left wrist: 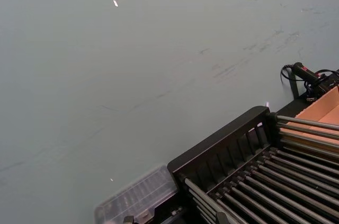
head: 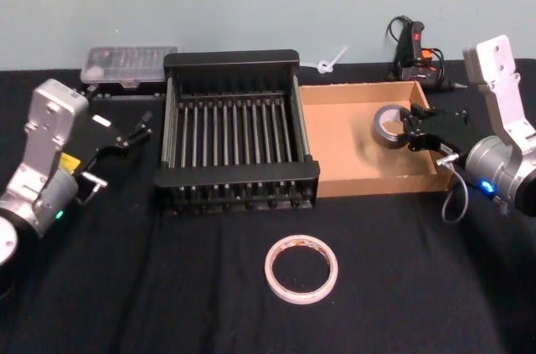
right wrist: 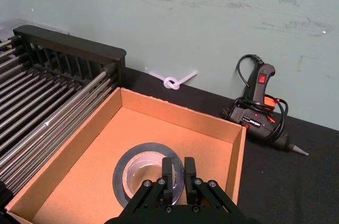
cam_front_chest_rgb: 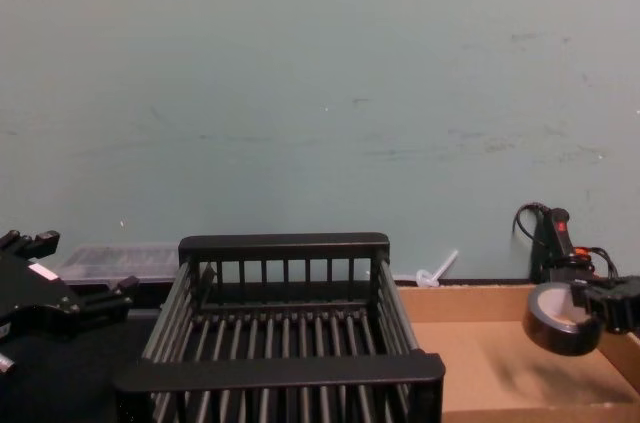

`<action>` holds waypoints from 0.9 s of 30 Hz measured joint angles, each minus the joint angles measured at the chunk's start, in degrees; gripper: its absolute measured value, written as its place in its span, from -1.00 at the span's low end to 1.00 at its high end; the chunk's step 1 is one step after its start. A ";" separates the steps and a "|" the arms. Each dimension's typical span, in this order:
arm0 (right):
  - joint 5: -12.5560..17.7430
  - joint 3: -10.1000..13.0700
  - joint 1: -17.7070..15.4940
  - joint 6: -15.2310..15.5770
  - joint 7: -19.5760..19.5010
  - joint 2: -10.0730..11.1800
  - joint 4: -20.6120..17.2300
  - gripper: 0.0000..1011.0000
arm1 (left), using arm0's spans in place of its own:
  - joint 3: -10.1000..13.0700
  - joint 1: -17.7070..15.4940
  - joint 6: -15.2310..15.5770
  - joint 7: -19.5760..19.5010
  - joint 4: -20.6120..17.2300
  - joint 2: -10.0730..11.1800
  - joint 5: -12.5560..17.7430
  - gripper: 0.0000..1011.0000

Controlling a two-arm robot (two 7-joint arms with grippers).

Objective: Pick up the white tape and place it into the black box , Pick up the silver tape and place it into the brown box.

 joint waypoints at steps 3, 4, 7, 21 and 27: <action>-0.07 0.05 0.11 -0.03 0.06 -0.12 0.19 -0.73 | 0.00 0.00 0.00 0.00 0.00 0.00 0.00 0.98; -0.07 0.05 0.11 -0.03 0.07 -0.12 0.18 -0.73 | 0.00 0.00 0.00 0.00 0.00 0.00 0.00 0.98; -0.06 0.05 0.11 -0.03 0.06 -0.07 0.12 -0.73 | 0.00 0.00 0.00 0.00 0.00 0.00 0.00 0.98; 0.02 0.02 -0.04 -0.03 0.06 0.12 -0.15 -0.70 | 0.00 0.00 0.00 0.00 0.00 0.00 0.00 0.98; 0.06 0.01 -0.07 -0.03 0.06 0.15 -0.20 -0.40 | 0.00 0.00 0.00 0.00 0.00 0.00 0.00 0.98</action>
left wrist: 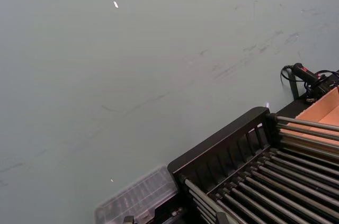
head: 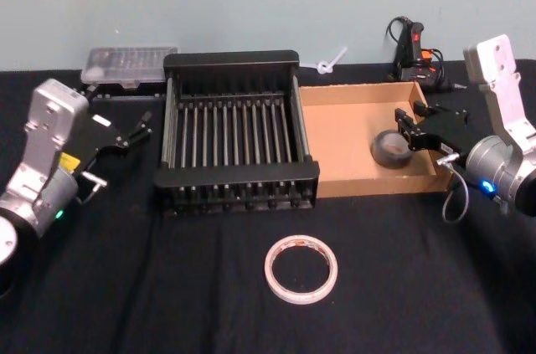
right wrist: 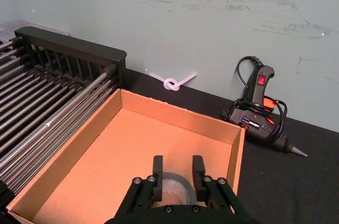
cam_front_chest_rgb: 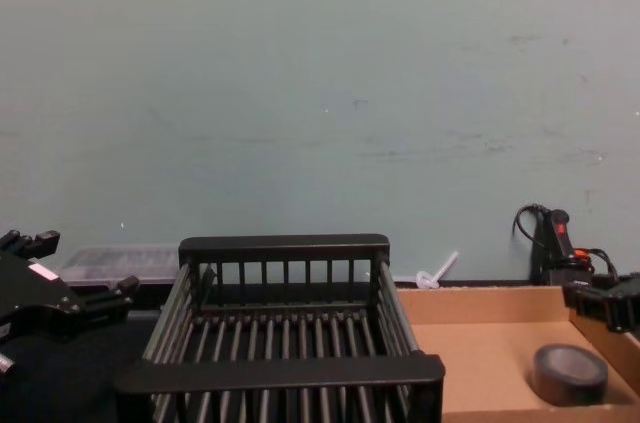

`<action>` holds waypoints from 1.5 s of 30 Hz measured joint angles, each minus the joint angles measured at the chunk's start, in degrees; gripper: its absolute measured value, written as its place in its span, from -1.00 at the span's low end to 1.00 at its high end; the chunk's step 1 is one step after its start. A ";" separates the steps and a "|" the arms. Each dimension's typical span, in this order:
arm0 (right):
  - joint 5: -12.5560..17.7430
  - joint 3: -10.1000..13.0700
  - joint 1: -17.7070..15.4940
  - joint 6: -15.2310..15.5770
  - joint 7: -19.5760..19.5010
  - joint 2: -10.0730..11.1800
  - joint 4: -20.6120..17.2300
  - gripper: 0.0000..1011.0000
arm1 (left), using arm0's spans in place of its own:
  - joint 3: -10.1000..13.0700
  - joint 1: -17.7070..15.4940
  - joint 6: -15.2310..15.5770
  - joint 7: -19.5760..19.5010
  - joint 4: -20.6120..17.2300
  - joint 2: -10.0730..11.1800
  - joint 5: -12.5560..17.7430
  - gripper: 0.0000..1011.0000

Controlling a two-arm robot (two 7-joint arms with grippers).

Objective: Pick up the white tape and place it into the black box , Pick up the silver tape and place it into the brown box.

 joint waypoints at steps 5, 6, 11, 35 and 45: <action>0.03 0.00 -0.03 0.02 0.00 0.03 -0.03 -0.04 | 0.00 0.00 0.00 0.00 0.00 0.00 0.00 0.98; 0.03 0.00 -0.03 0.02 0.00 0.03 -0.04 -0.01 | 0.00 0.00 0.00 0.00 0.00 0.00 0.00 0.98; 0.05 0.00 -0.06 0.03 0.00 0.05 -0.07 0.36 | 0.00 0.00 0.00 0.00 0.00 0.00 0.00 0.98; -0.38 0.53 -0.43 0.13 0.57 -0.28 -0.37 0.98 | 0.00 0.00 0.00 0.00 0.00 0.00 0.00 0.98; -0.54 1.94 -3.10 1.16 2.29 0.69 -4.74 0.98 | 0.00 0.00 0.00 0.00 0.00 0.00 0.00 0.98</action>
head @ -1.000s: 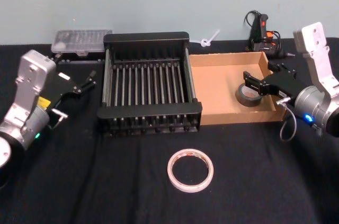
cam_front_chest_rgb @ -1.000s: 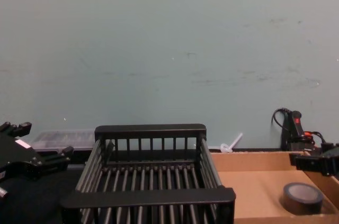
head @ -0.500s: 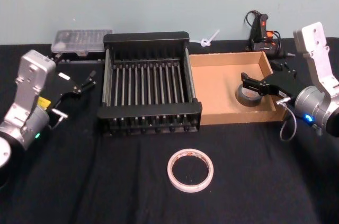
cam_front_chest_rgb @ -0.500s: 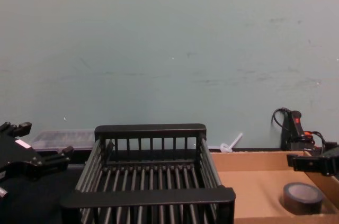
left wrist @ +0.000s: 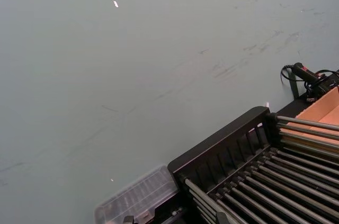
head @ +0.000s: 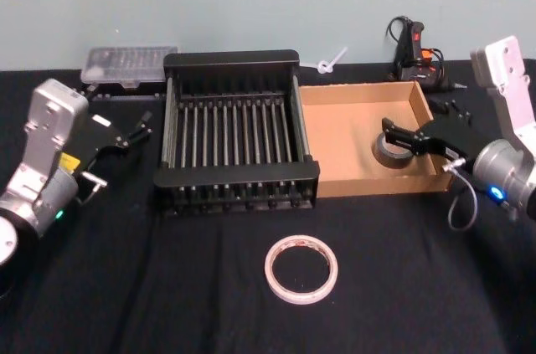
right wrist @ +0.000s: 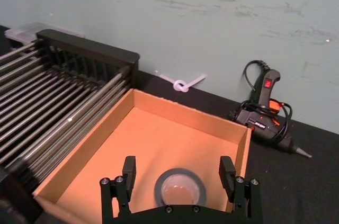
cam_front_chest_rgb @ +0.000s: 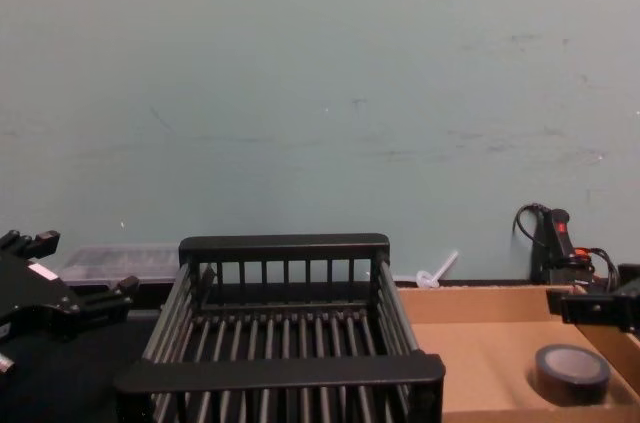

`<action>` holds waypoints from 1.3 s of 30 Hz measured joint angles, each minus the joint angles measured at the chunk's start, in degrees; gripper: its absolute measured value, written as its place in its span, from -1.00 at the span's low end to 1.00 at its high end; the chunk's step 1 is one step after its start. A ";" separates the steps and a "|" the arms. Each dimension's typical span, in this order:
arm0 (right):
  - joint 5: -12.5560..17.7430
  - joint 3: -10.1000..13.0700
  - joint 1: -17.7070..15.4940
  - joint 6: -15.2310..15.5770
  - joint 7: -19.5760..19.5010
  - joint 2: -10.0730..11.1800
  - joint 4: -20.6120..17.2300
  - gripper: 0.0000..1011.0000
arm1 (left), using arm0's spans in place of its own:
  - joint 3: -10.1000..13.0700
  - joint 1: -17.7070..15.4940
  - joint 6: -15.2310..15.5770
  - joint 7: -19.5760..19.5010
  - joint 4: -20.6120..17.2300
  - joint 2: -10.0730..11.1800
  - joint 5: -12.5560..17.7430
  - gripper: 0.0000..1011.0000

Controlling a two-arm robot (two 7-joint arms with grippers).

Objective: Pick up the white tape and place it into the black box , Pick up the silver tape and place it into the brown box.

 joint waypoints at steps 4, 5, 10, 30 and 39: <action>0.58 0.49 -2.15 0.90 0.90 1.06 -3.06 0.98 | 0.00 0.00 0.00 0.00 0.00 0.00 0.00 0.98; 0.75 0.58 -2.66 1.12 1.09 1.32 -3.75 0.98 | 0.00 0.00 0.00 0.00 0.00 0.00 0.00 0.98; 2.44 0.94 -6.43 2.98 2.91 3.47 -8.62 0.98 | 0.00 0.00 0.00 0.00 0.00 0.00 0.00 0.98; 6.18 -2.31 -14.16 5.71 6.33 9.25 -17.00 0.98 | 0.00 0.00 0.00 0.00 0.00 0.00 0.00 0.98; 5.81 -6.02 -13.93 5.25 7.62 11.11 -17.33 0.98 | 0.00 0.00 0.00 0.00 0.00 0.00 0.00 0.98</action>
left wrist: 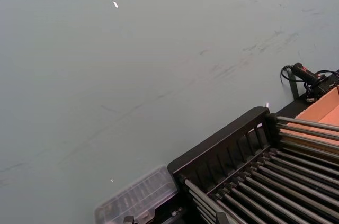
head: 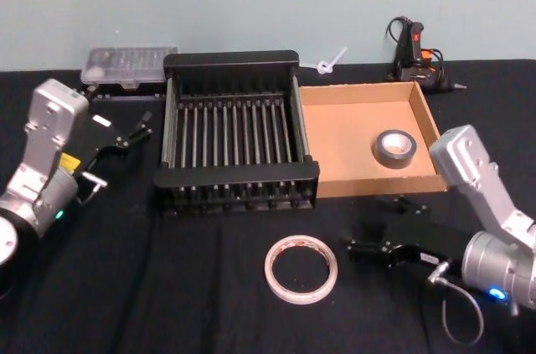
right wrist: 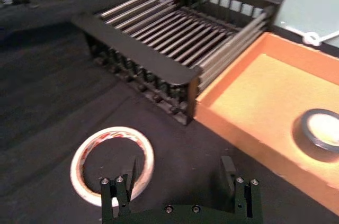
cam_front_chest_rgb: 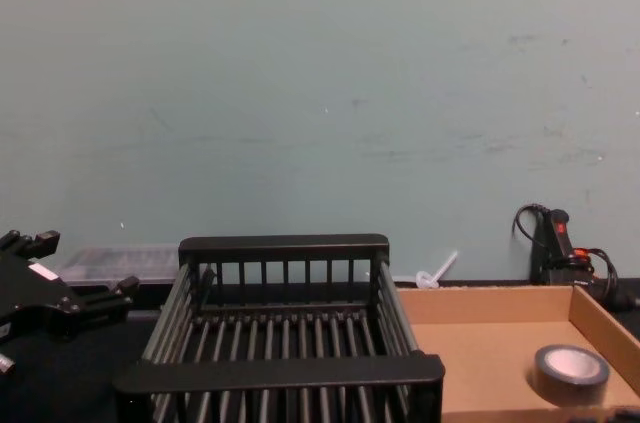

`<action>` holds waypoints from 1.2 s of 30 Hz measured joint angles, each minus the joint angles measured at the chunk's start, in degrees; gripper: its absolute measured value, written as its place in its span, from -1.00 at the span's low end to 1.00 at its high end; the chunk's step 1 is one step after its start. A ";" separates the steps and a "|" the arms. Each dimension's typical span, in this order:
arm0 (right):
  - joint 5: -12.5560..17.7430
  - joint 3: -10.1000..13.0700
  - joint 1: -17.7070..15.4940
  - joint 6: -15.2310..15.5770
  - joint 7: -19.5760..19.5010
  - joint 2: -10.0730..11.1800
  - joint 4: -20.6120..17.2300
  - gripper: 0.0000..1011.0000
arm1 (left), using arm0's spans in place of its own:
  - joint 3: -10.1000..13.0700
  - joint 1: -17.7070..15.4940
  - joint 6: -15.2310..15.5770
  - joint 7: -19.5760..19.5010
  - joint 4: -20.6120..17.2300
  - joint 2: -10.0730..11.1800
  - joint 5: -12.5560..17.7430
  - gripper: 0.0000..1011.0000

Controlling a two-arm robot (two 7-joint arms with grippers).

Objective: Pick up the white tape and place it into the black box , Pick up the silver tape and place it into the brown box.

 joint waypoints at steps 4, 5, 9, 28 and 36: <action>-0.53 -1.75 0.75 -0.25 0.71 0.57 0.39 0.98 | 0.00 0.00 0.00 0.00 0.00 0.00 0.00 0.98; -0.74 -2.37 1.05 -0.33 0.96 0.73 0.57 0.98 | 0.00 0.00 0.00 0.00 0.00 0.00 0.00 0.98; -1.30 -3.93 1.85 -0.46 1.45 0.90 1.14 0.98 | 0.00 0.00 0.00 0.00 0.00 0.00 0.00 0.98; -3.81 -8.62 5.87 0.05 1.87 -1.15 5.66 0.98 | 0.00 0.00 0.00 0.00 0.00 0.00 0.00 0.98; -4.97 -9.65 7.39 0.32 1.76 -2.73 7.79 0.98 | 0.00 0.00 0.00 0.00 0.00 0.00 0.00 0.98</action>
